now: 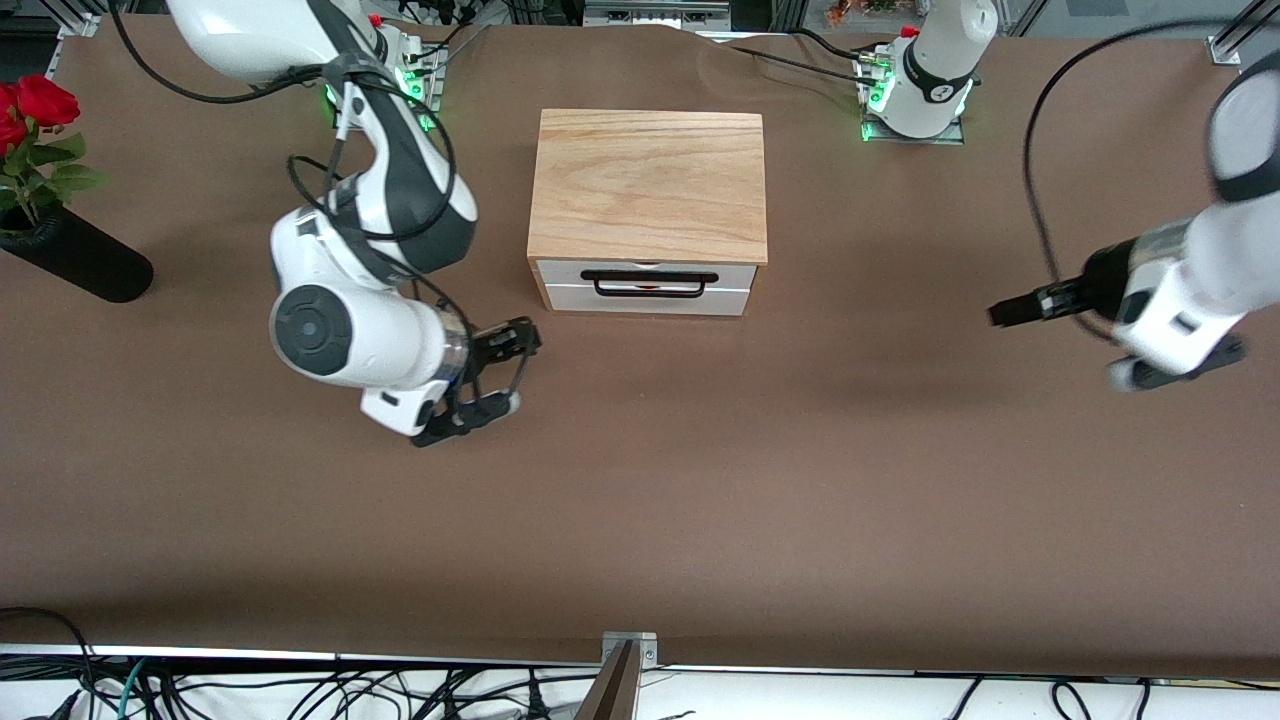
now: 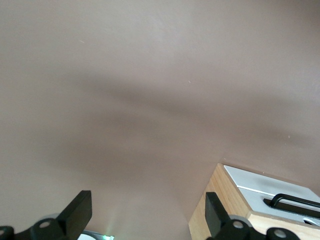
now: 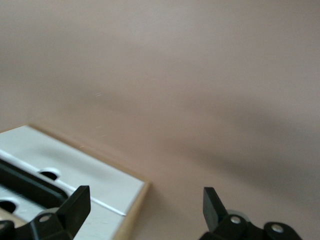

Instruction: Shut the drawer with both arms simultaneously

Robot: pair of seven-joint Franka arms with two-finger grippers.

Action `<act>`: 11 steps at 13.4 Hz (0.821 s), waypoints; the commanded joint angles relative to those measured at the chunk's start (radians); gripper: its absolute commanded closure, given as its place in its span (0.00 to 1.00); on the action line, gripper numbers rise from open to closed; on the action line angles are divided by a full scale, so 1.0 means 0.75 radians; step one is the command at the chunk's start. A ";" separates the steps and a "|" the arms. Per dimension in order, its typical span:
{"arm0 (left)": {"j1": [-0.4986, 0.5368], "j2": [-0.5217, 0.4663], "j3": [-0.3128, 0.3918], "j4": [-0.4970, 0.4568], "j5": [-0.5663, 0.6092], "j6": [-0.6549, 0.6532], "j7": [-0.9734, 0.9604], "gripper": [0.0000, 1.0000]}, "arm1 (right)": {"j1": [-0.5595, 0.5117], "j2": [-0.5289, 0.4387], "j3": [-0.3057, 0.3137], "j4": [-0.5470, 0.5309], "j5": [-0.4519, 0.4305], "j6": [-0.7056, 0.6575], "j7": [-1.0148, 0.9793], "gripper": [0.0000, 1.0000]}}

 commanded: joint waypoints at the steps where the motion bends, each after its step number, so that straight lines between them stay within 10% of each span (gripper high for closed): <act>1: 0.054 -0.116 -0.021 -0.054 0.038 -0.007 0.008 0.00 | -0.093 -0.044 -0.052 0.040 -0.011 -0.050 -0.015 0.00; 11: 0.113 -0.294 -0.023 -0.199 0.115 -0.009 -0.039 0.00 | -0.320 -0.406 -0.134 -0.127 -0.232 -0.075 -0.007 0.00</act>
